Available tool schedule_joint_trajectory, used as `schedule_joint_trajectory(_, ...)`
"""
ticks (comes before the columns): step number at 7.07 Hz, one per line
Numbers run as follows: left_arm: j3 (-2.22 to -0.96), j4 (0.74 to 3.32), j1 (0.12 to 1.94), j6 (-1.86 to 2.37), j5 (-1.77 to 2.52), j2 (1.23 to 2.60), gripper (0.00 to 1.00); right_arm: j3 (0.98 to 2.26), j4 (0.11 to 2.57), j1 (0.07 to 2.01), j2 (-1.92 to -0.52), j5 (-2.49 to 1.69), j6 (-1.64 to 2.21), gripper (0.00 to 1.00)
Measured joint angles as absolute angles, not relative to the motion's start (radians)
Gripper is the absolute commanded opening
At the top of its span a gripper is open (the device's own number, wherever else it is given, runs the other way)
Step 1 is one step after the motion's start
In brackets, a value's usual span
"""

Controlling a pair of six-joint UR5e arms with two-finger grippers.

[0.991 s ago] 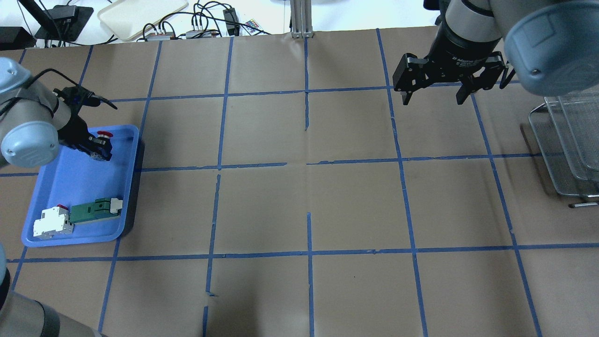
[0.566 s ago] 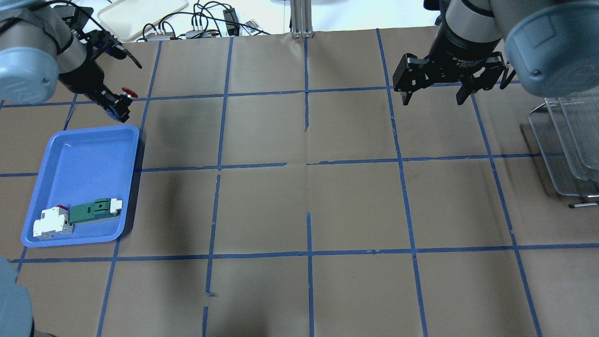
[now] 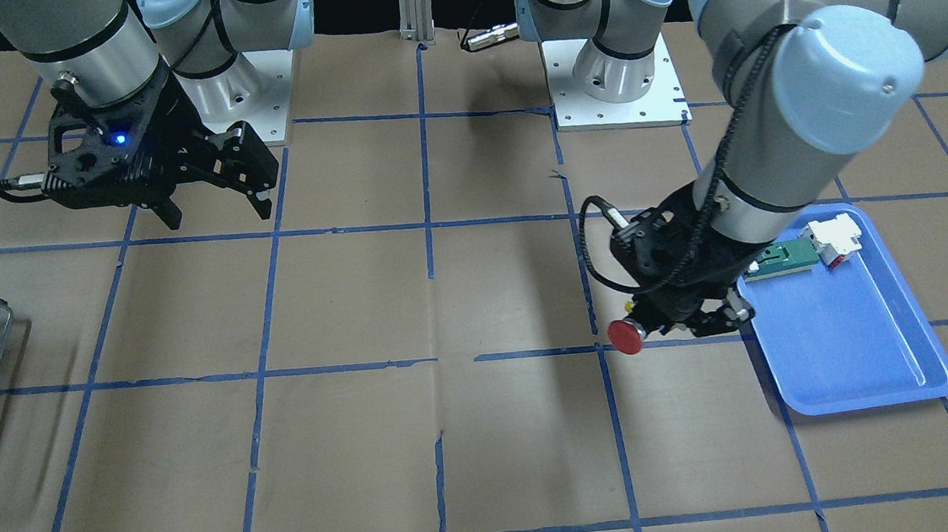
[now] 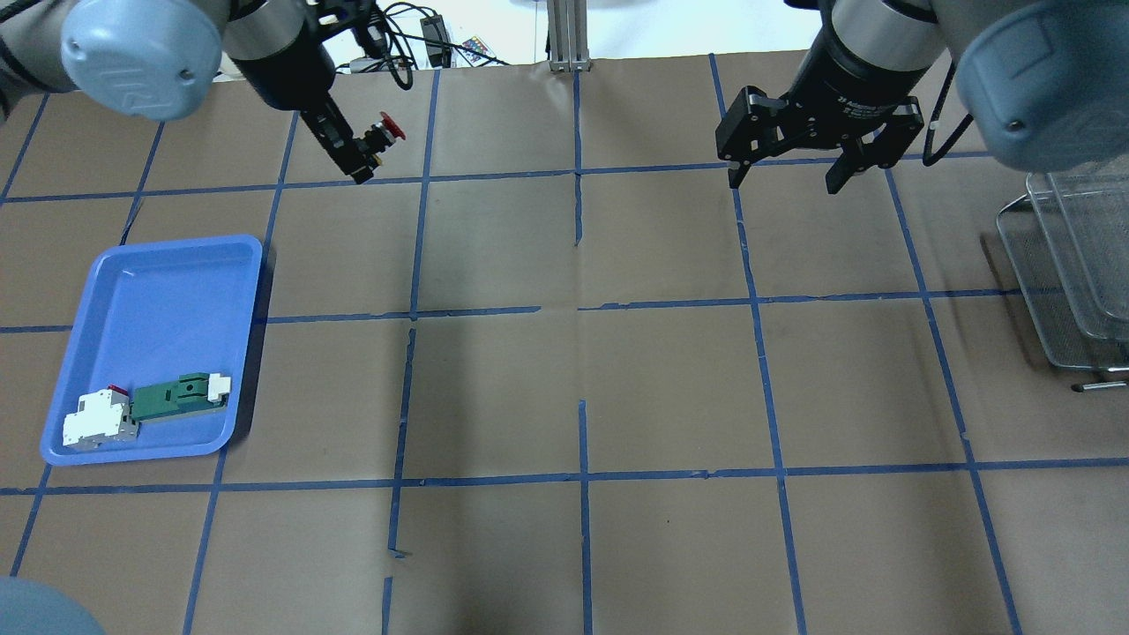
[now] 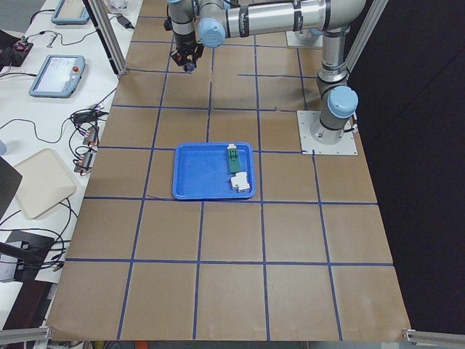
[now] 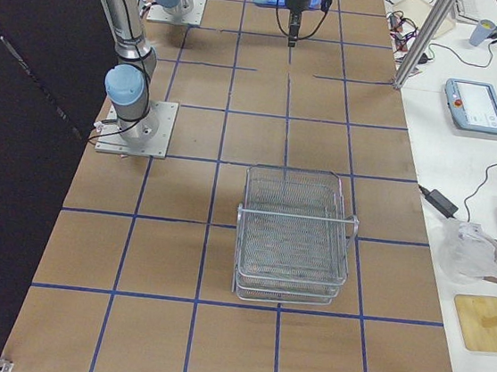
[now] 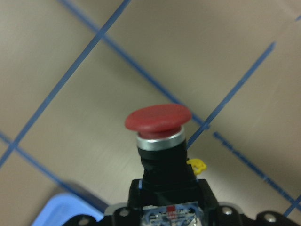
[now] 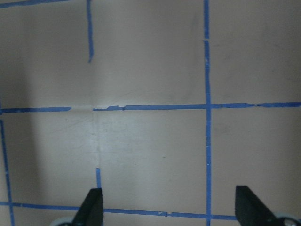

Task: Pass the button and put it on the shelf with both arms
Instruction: 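Lift the button and carry it toward the right gripper, then hold the button out with the left gripper while the right gripper approaches it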

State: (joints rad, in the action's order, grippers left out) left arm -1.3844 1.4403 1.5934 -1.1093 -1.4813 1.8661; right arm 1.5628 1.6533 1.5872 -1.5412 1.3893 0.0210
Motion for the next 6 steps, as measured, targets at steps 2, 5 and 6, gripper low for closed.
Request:
schedule_joint_trajectory(2, -1.361, 1.444, 1.715, -1.175, -1.385, 1.859, 0.00, 1.559, 1.644, 1.522, -1.545, 1.279, -0.225, 1.00)
schedule_joint_trajectory(5, -1.326, 1.434, 1.850, -1.167, -1.220, 1.842, 0.00, 1.562, 1.612, 1.407, -1.566, 1.230, -0.716, 1.00)
schedule_joint_trajectory(6, -1.307, 1.433, 1.866, -1.158, -1.170, 1.844, 0.00, 1.562, 1.595, 1.395, -1.578, 1.213, -0.864, 0.96)
